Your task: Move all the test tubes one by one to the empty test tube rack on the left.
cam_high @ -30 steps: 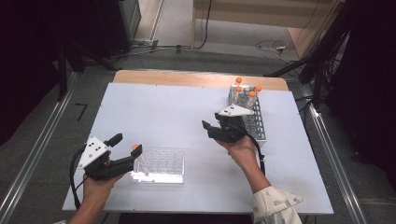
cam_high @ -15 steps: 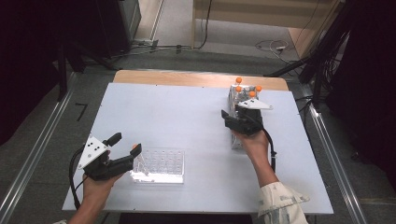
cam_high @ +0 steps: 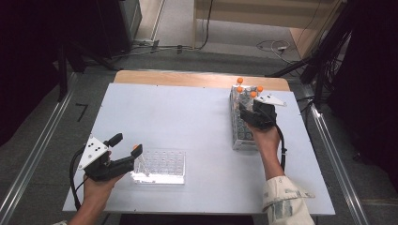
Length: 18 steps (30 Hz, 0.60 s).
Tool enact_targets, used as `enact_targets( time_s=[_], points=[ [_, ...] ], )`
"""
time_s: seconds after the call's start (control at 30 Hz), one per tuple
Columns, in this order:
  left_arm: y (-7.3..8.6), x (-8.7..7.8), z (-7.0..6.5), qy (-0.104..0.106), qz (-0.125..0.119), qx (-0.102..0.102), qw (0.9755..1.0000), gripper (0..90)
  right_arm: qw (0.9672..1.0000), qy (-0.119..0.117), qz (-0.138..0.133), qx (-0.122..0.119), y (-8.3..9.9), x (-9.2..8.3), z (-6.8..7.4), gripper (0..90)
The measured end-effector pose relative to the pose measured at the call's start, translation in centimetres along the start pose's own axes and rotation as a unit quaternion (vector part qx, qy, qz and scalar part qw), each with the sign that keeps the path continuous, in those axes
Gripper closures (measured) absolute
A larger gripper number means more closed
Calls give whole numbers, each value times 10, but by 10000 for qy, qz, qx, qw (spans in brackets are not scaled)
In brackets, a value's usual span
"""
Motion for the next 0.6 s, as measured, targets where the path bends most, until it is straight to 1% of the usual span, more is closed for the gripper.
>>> enact_targets(
  time_s=[0.13,0.3,0.37,0.43,0.6],
  points=[
    [0,0,0,6,-4,-14,10000,208,9998,185,58,55,2,8,-11,420],
    [1,0,0,4,23,-9,10000,212,9992,361,185,60,3,16,-21,475],
    [0,0,1,-3,3,-30,10000,212,9990,384,227,100,4,20,-24,505],
    [0,0,1,-12,13,-25,10000,212,9984,421,376,83,6,24,-26,526],
    [0,0,2,-40,4,-26,10000,209,9976,504,483,7,3,30,-30,569]
  ],
)
Point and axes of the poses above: each handheld gripper's, and its own axes: x roughly forward along the jaws, y roughly out of its underside, z roughly to its left, the point moved 9 cm from there along x, roughly forward along the jaws, and after that the axes turned 3 degrees about -x, right-handed, at the moved point
